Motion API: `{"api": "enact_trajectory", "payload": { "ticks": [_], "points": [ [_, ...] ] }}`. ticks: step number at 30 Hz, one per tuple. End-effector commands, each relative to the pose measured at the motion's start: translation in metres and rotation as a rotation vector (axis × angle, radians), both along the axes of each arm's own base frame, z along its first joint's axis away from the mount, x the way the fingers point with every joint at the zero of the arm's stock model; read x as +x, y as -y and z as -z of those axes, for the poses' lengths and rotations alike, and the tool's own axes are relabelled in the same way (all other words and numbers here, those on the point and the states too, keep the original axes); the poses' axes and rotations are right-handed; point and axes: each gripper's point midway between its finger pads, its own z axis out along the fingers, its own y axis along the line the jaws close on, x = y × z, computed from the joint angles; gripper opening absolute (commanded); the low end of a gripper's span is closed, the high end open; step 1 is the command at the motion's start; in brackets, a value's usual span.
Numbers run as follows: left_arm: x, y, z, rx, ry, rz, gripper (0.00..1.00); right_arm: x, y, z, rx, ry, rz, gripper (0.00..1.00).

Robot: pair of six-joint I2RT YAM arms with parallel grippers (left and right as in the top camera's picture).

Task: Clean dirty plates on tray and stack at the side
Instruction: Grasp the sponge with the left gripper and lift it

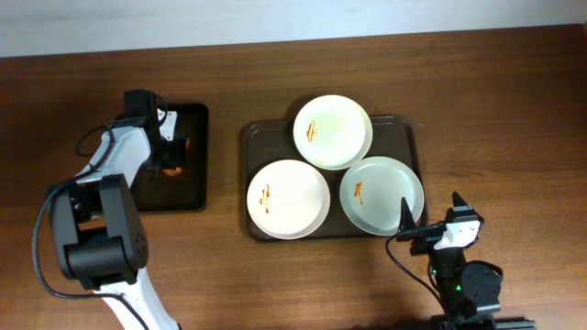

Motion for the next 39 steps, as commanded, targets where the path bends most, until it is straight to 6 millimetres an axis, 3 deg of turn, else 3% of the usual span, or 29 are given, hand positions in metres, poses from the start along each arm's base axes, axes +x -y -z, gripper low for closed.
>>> {"api": "enact_trajectory", "payload": {
  "ticks": [1, 5, 7, 8, 11, 16, 17, 18, 19, 20, 22, 25, 26, 28, 30, 33, 37, 39],
  "points": [
    [0.0, -0.01, 0.01, 0.027, -0.052, -0.011, 0.0, 0.0, -0.001, 0.003, -0.004, -0.007, -0.002, 0.98],
    [0.028, -0.013, -0.058, 0.035, 0.03, -0.012, 0.0, 0.0, -0.001, 0.003, -0.004, -0.007, -0.002, 0.98],
    [0.028, -0.013, -0.075, 0.036, 0.036, -0.012, 0.04, 0.0, -0.001, 0.003, -0.004, -0.007, -0.002, 0.98],
    [0.024, -0.013, -0.074, 0.034, 0.02, -0.013, 0.11, 0.0, -0.001, 0.003, -0.004, -0.007, -0.002, 0.98],
    [-0.001, -0.01, -0.052, 0.021, -0.084, -0.02, 0.02, 0.0, -0.001, 0.003, -0.004, -0.007, -0.002, 0.98],
    [-0.05, -0.003, -0.005, -0.008, -0.241, -0.067, 0.04, 0.0, -0.001, 0.003, -0.004, -0.007, -0.002, 0.98],
    [-0.058, -0.002, 0.002, -0.01, -0.26, -0.067, 0.11, 0.0, -0.001, 0.003, -0.004, -0.007, -0.002, 0.98],
    [-0.063, -0.002, 0.005, -0.011, -0.275, -0.067, 0.43, 0.0, -0.001, 0.003, -0.004, -0.007, -0.002, 0.98],
    [-0.065, -0.002, 0.007, -0.01, -0.279, -0.066, 0.57, 0.0, -0.001, 0.003, -0.004, -0.007, -0.002, 0.98],
    [-0.062, -0.002, 0.007, -0.009, -0.268, -0.067, 0.68, 0.0, -0.001, 0.003, -0.004, -0.007, -0.002, 0.98],
    [-0.052, -0.003, 0.006, -0.006, -0.227, -0.066, 0.72, 0.0, -0.001, 0.003, -0.004, -0.007, -0.002, 0.98],
    [-0.036, -0.005, 0.003, 0.001, -0.164, -0.051, 0.62, 0.0, -0.001, 0.003, -0.004, -0.007, -0.002, 0.98],
    [-0.032, -0.005, 0.003, 0.002, -0.15, -0.052, 0.52, 0.0, -0.001, 0.003, -0.004, -0.007, -0.002, 0.98],
    [-0.026, -0.006, 0.002, 0.004, -0.124, -0.052, 0.43, 0.0, -0.001, 0.003, -0.004, -0.007, -0.002, 0.98],
    [-0.023, -0.006, 0.002, 0.005, -0.114, -0.053, 0.35, 0.0, -0.001, 0.003, -0.004, -0.007, -0.002, 0.98],
    [-0.024, -0.006, 0.002, 0.004, -0.115, -0.053, 0.33, 0.0, -0.001, 0.003, -0.004, -0.007, -0.002, 0.98],
    [-0.023, 0.002, 0.002, -0.041, -0.112, -0.044, 0.04, 0.0, -0.001, 0.003, -0.004, -0.007, -0.002, 0.98],
    [-0.02, 0.001, -0.004, -0.04, -0.103, -0.043, 0.0, 0.0, -0.001, 0.003, -0.004, -0.007, -0.002, 0.98]
  ]
}}
